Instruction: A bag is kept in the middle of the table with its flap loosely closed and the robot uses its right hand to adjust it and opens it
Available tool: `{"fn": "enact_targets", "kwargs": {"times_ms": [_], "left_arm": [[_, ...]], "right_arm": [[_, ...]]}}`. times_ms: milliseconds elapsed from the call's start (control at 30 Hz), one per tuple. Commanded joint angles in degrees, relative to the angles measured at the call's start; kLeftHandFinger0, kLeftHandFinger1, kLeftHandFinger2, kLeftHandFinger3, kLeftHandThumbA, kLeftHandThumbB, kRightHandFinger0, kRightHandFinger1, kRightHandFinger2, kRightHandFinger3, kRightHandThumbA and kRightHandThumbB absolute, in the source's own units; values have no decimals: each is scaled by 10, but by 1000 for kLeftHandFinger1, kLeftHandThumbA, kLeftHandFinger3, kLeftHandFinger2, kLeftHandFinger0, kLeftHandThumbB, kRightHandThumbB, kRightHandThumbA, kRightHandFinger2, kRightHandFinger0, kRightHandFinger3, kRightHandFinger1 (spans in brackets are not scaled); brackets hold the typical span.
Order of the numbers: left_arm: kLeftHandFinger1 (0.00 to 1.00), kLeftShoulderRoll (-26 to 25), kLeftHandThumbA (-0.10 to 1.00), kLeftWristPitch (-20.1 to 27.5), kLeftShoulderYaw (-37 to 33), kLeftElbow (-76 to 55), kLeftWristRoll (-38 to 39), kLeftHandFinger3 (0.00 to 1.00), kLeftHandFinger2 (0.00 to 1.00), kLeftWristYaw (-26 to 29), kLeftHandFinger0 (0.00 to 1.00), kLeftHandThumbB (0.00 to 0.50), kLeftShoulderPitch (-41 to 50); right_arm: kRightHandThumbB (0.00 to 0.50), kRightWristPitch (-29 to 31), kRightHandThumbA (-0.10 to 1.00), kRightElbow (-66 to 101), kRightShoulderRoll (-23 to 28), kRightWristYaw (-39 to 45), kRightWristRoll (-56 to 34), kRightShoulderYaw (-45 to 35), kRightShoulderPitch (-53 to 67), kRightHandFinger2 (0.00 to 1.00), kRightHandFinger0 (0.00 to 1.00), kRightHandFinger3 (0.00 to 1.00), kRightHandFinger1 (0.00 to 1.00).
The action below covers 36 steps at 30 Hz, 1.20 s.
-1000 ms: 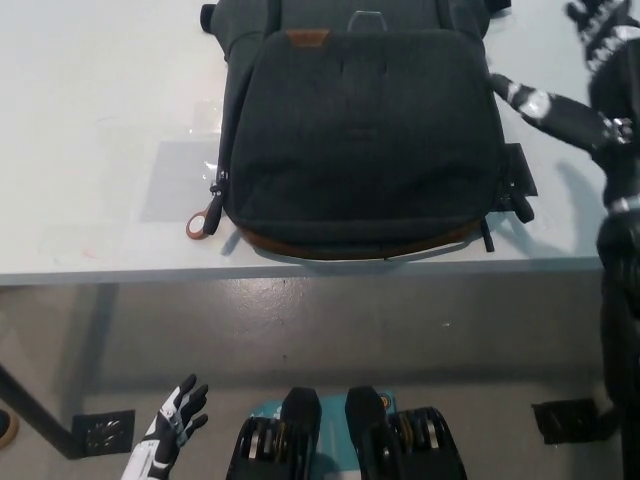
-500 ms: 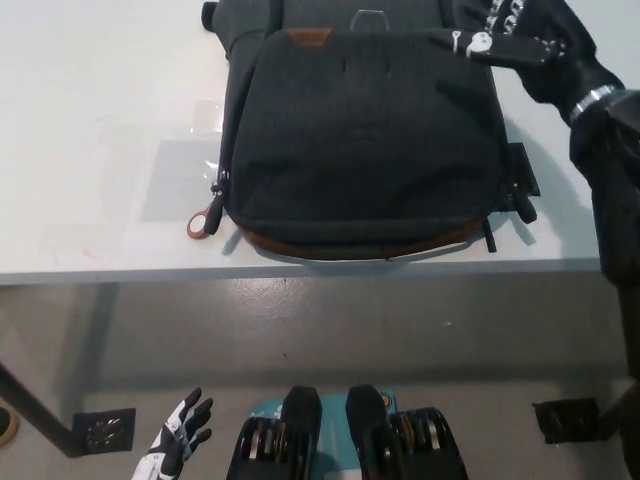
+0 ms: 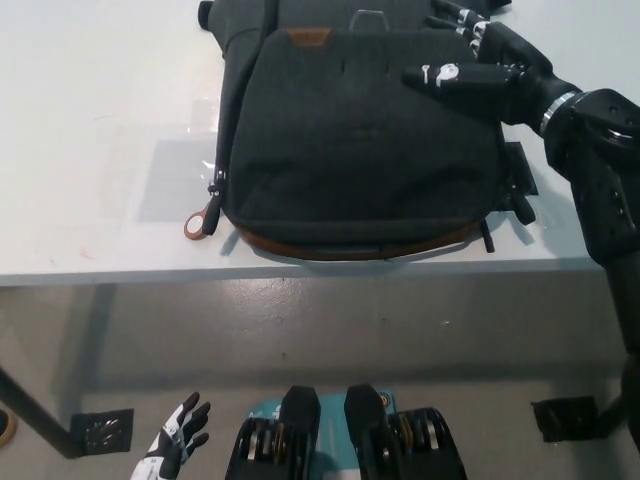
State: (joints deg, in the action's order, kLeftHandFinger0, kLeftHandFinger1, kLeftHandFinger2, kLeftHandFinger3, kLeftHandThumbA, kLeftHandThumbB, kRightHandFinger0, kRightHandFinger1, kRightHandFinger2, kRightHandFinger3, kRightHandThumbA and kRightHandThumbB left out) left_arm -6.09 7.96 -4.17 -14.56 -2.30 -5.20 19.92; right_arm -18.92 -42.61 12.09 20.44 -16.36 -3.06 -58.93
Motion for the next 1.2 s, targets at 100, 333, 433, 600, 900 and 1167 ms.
{"fn": "enact_targets", "kwargs": {"times_ms": [100,333,433,600,900,1167], "left_arm": [[1000,-10,1000,24,1,-8,13,1000,1000,-10,1000,16,-8],[1000,-10,1000,22,1,-3,11,1000,1000,-8,1000,23,-4],[1000,-9,1000,28,-1,4,7,1000,1000,-7,1000,11,-8],[1000,-6,1000,28,-1,6,5,1000,1000,-4,1000,33,0],[1000,-10,1000,20,0,4,10,1000,1000,-8,1000,36,-10],[1000,-8,1000,7,9,-11,12,1000,1000,-3,1000,13,-48]], "right_arm": [[395,9,888,-7,-7,39,-18,-11,-6,1000,1000,1000,1000],[163,12,-99,8,-8,-23,24,3,-3,444,0,333,88],[56,-5,-100,45,-6,-36,36,9,6,678,0,771,337],[38,-17,-100,90,-9,-46,40,11,23,726,0,859,423],[64,-33,-100,218,-18,-87,42,-16,66,755,0,820,448],[76,-7,-100,417,-34,-91,42,-16,155,628,0,629,369]]}}
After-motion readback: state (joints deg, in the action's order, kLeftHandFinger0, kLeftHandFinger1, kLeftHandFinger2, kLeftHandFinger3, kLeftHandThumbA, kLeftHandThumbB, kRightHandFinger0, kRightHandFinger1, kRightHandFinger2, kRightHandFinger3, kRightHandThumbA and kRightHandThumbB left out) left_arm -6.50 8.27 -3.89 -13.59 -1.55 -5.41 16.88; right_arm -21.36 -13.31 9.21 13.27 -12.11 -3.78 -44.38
